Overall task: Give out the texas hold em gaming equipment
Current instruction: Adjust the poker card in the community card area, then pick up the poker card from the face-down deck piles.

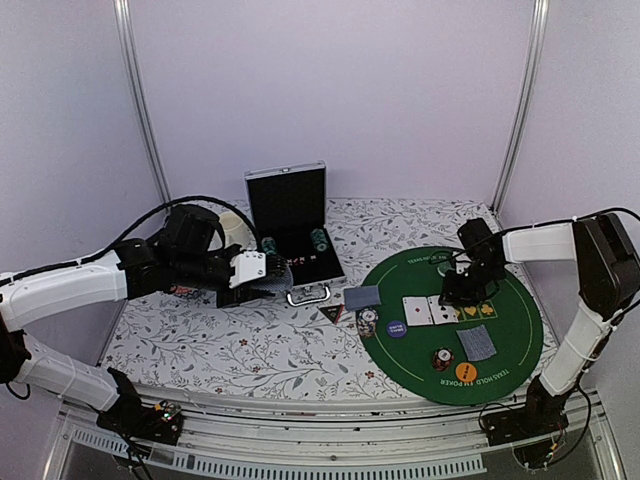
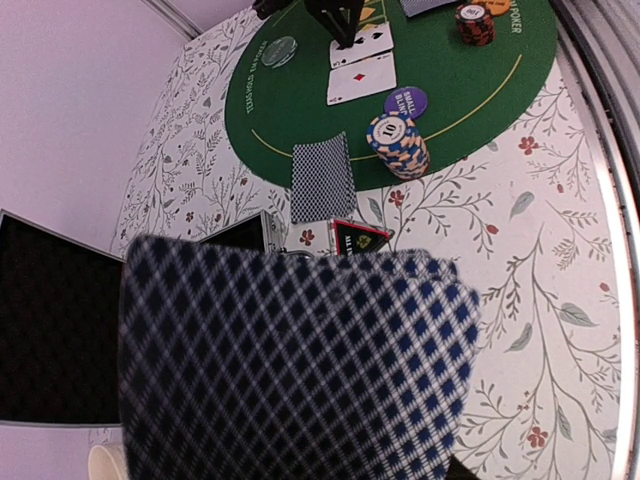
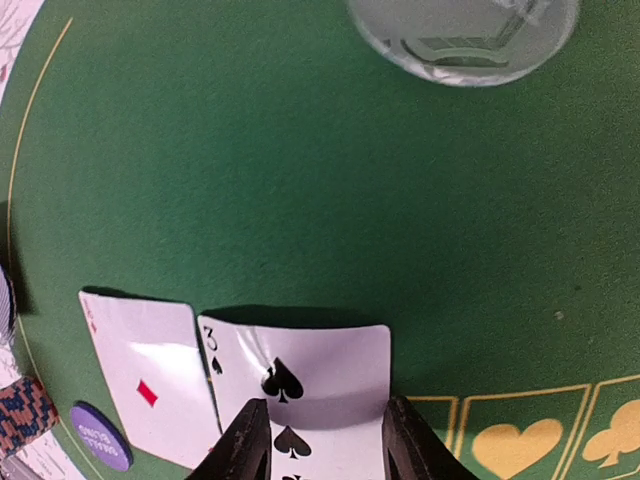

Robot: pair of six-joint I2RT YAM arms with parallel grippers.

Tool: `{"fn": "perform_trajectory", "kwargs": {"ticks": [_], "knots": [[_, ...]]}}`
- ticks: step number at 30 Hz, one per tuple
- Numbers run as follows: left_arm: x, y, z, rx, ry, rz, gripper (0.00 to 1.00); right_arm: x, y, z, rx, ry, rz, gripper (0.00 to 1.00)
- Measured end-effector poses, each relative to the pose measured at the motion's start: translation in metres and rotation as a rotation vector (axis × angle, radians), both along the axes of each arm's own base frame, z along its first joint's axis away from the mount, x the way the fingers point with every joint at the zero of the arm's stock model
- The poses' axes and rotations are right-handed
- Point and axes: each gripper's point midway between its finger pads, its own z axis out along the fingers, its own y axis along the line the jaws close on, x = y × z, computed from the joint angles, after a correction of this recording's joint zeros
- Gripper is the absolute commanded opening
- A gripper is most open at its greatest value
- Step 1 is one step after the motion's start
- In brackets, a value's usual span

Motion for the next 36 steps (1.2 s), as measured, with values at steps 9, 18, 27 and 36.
{"fn": "perform_trajectory", "kwargs": {"ticks": [9, 18, 27, 36], "knots": [[-0.001, 0.000, 0.000, -0.002, 0.002, -0.004, 0.42, 0.002, 0.020, 0.058, 0.043, -0.050, 0.048, 0.86], [-0.002, -0.001, 0.001, -0.007, 0.006, -0.012, 0.41, -0.028, 0.212, 0.238, 0.481, -0.558, 0.563, 0.99], [-0.003, -0.002, 0.001, -0.012, 0.009, -0.017, 0.41, -0.074, 0.318, 0.226, 0.722, -0.580, 0.821, 0.99], [-0.004, -0.003, 0.002, -0.016, 0.013, -0.022, 0.41, -0.083, 0.350, 0.202, 0.748, -0.536, 0.889, 1.00]]}}
